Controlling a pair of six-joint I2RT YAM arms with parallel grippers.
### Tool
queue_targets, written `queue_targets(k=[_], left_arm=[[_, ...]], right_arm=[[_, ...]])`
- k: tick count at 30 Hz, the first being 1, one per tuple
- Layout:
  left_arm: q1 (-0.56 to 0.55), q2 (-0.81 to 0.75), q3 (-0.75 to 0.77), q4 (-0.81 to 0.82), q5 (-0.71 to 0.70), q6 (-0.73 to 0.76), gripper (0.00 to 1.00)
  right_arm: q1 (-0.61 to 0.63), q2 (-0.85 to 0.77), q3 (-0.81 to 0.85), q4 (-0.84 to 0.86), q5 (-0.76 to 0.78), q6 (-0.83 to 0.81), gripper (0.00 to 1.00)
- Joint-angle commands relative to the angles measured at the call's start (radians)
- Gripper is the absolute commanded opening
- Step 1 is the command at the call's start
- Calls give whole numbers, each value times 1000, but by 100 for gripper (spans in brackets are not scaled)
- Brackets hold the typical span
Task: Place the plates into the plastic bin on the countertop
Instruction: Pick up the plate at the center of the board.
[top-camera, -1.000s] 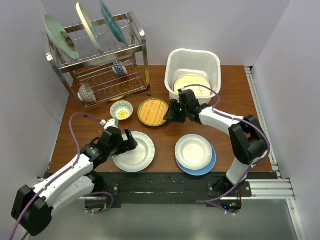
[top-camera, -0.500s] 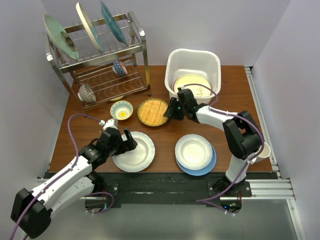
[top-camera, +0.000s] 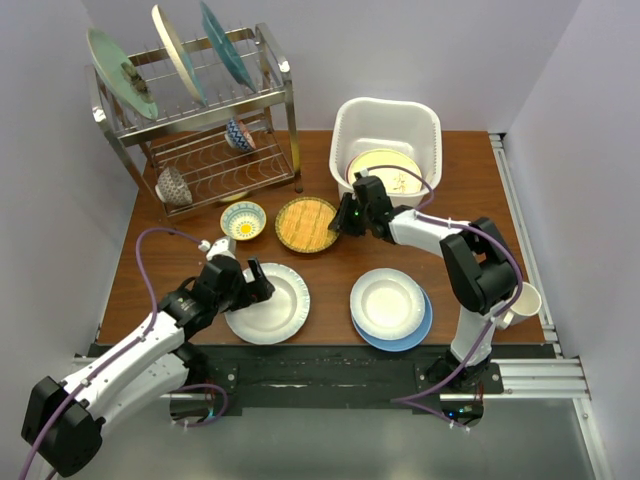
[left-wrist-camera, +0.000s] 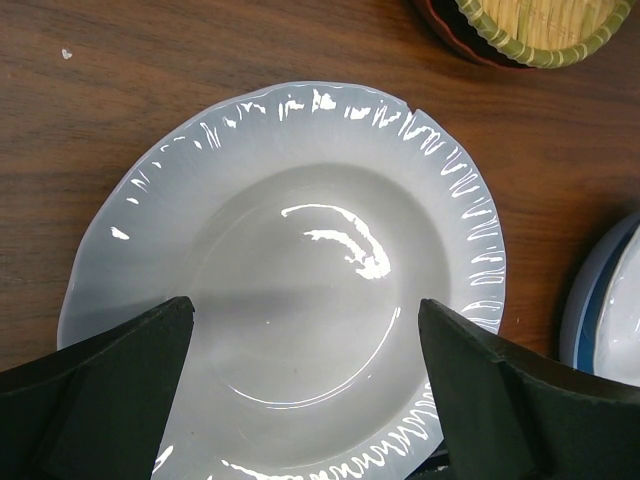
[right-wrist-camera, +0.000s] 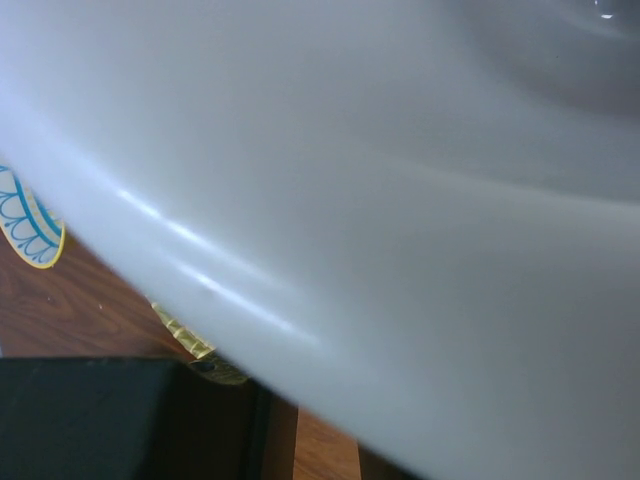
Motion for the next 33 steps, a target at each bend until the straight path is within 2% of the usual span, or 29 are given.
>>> queue_targets(k=[1,18,26,33], left_arm=[[0,3,13,12,0,23,100],[0,11,4,22,4,31,100],[0,14,-6,35,9,31,100],[1,12,-10,37,11,29,100]], right_arm=[[1,30,-10,-50,-19,14,29],[3,-14,-52,-81,26,0,31],[1,-54,-58,-110,39,-26,39],[1,-60,-73,-112,41,-28,39]])
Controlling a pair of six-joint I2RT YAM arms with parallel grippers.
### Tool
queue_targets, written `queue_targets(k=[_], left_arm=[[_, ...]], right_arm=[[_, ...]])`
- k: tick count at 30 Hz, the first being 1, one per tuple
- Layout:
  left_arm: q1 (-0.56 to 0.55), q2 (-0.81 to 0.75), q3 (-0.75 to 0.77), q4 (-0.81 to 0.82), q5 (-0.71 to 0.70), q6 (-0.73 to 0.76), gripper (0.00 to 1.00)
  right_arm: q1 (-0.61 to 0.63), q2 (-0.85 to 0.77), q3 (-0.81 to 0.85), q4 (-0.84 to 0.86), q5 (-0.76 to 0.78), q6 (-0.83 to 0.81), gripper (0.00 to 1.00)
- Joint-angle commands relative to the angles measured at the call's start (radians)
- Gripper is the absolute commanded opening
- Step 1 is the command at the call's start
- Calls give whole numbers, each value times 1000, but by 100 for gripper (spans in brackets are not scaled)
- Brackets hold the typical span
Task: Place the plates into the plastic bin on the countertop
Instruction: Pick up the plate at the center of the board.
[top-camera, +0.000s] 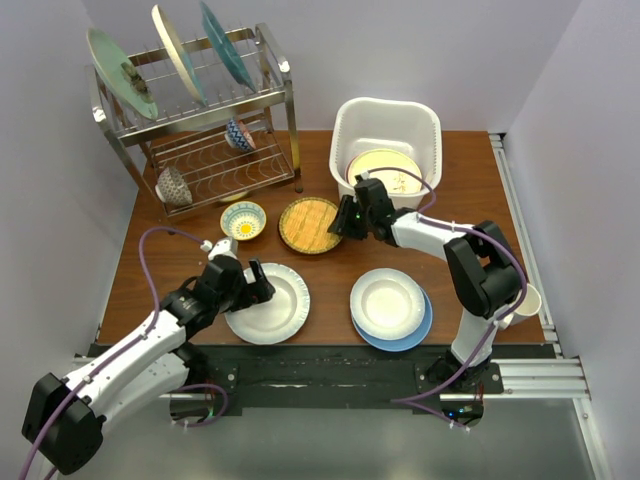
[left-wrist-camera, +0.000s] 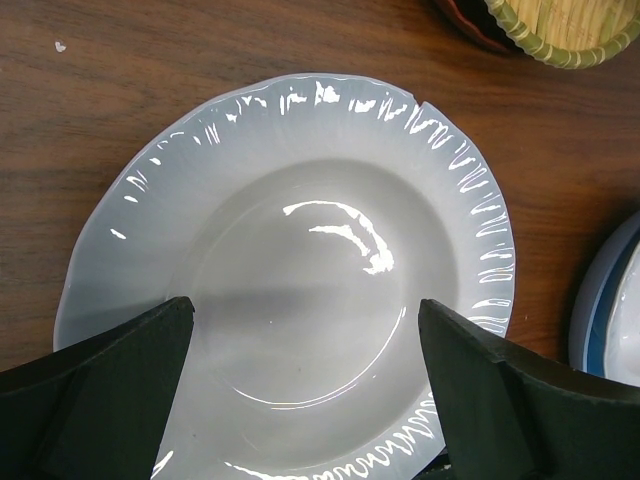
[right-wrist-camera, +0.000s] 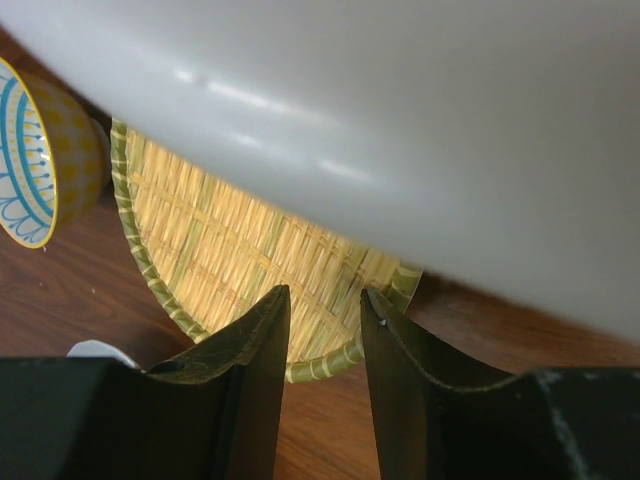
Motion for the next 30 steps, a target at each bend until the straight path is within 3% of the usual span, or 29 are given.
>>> queue_targets(k=[1,13,24,30], left_arm=[[0,-8,-6,28,1,15,100],[0,7,-22,52,12,14,100],[0,9,-31,65,19,11,100],[0,11,-28,65,21,11,100]], right_arm=[[0,-49,-48,-94,37,-9,39],[0,-175,-120,-68,67,-10,41],[-12,-181,-153,-94,113,-3,41],[-30,-141,-191,-1,88,28,41]])
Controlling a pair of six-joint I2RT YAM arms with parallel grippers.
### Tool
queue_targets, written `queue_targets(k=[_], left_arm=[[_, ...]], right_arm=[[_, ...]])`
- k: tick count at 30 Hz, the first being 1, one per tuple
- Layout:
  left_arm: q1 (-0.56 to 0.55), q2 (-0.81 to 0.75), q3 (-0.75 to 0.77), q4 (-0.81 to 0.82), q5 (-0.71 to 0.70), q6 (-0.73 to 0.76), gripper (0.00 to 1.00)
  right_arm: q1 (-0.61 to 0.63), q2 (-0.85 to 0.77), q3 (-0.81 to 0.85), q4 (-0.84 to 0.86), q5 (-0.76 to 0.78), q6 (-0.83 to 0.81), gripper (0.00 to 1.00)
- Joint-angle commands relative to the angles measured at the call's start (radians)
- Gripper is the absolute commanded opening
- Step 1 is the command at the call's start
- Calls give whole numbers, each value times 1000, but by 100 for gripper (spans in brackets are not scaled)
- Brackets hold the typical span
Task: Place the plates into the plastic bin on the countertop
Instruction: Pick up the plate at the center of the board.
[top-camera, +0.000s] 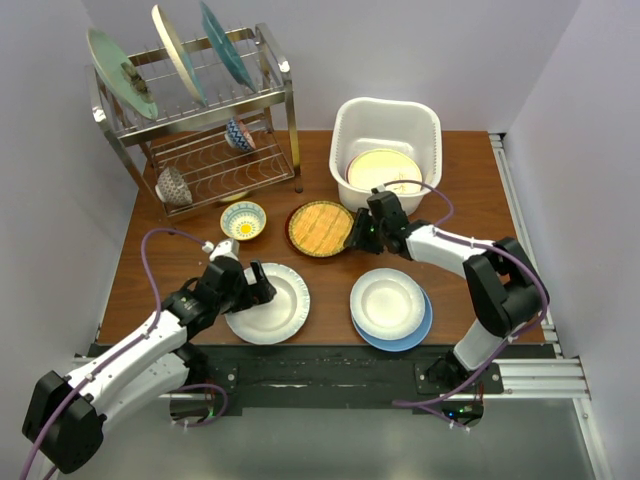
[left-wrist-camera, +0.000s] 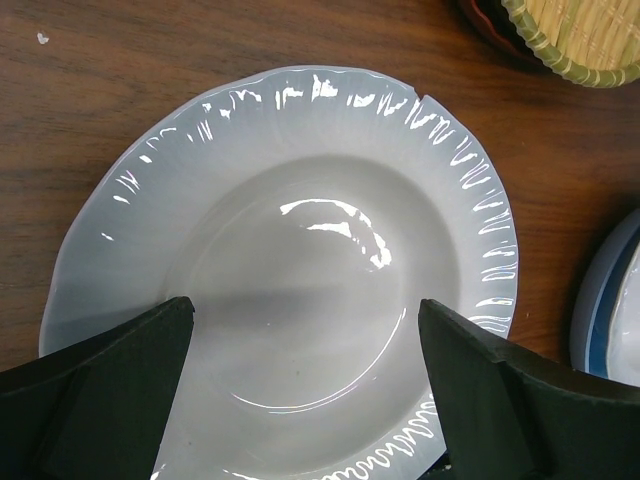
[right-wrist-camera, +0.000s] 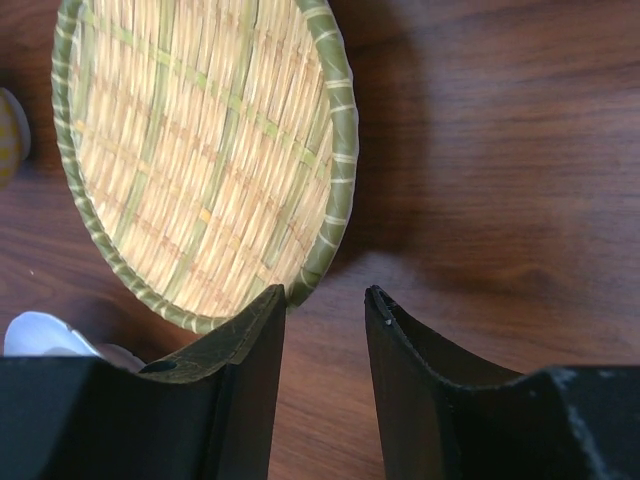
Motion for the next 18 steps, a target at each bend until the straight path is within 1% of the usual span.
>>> queue_targets(k=[1,2,8,14,18], left_arm=[[0,0,-9,33,5,13,100],[1,-2,-6,32,5,13,100],[0,-14,-2,16,-3,14,99],[1,-5,6,18,0,19,99],[0,-6,9,18,0,22,99]], right_arm=[[-17,33,-41,81,2,41,41],[-19,39,-46,137,-22,49,41],[-22,84,-41,215,-73,98,40],[-23,110,-30,246,-99,140,40],[-24,87,-55,268,-93,160,40]])
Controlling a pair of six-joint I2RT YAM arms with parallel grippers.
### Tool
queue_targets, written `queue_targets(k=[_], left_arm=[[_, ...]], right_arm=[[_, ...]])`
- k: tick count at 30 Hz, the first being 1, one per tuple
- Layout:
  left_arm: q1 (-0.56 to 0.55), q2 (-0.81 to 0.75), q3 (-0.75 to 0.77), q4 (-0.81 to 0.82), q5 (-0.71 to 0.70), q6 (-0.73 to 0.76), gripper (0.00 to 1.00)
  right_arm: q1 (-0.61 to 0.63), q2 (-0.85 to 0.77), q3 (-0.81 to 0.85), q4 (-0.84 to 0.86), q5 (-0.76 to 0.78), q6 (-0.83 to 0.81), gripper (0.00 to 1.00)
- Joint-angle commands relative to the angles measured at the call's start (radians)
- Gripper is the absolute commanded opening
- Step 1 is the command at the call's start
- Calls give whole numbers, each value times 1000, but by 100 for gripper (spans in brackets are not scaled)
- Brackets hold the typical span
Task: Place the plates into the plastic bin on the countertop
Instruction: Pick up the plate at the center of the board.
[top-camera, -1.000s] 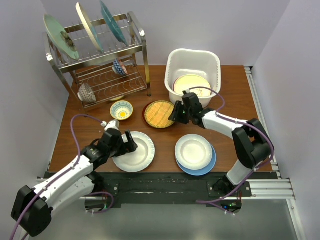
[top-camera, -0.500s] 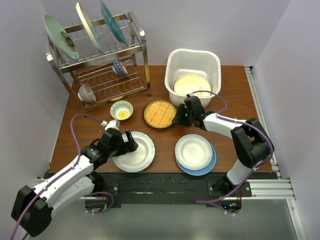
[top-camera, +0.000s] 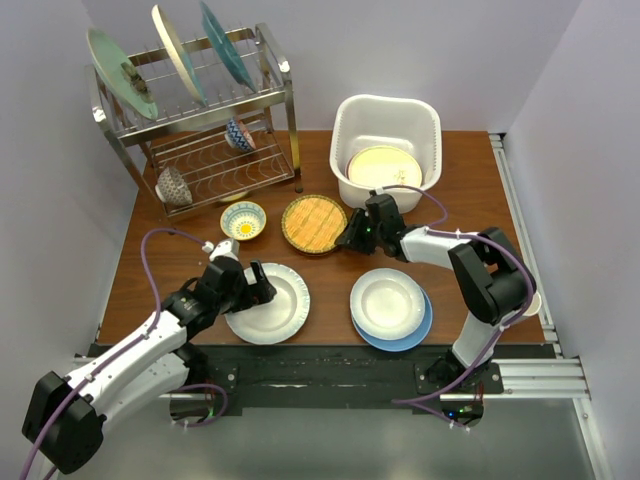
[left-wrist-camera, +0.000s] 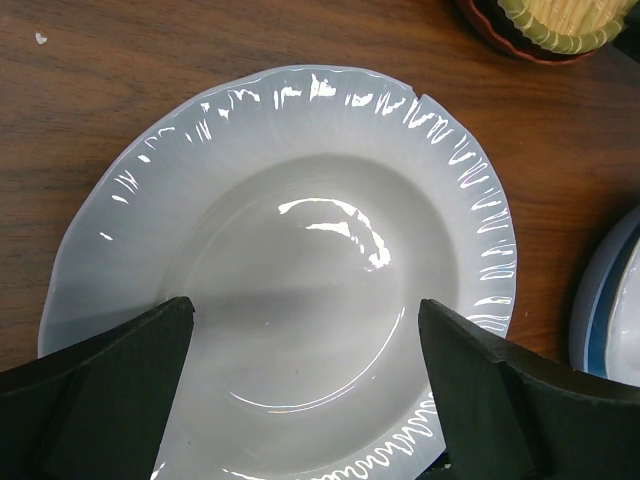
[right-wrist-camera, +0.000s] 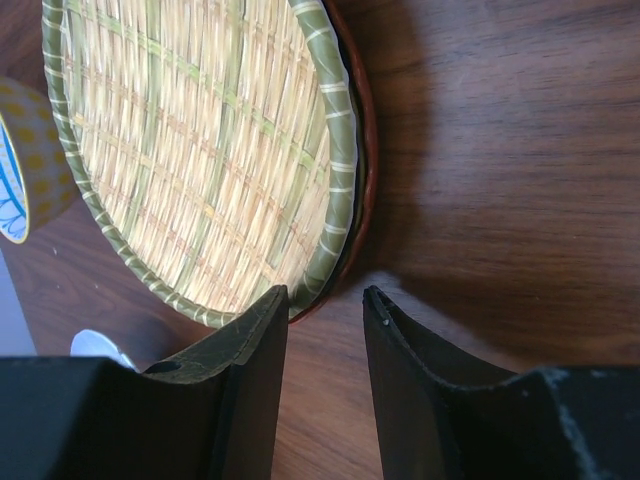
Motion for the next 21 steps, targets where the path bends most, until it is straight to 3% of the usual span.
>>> queue_targets(k=[1,21], left_arm=[[0,-2,9,16,-2,23,99],[0,9,21,26,4,35,99]], right_arm=[[-14,-16,-27,58,6,43,40],[-12,-8,23,83,29,91,40]])
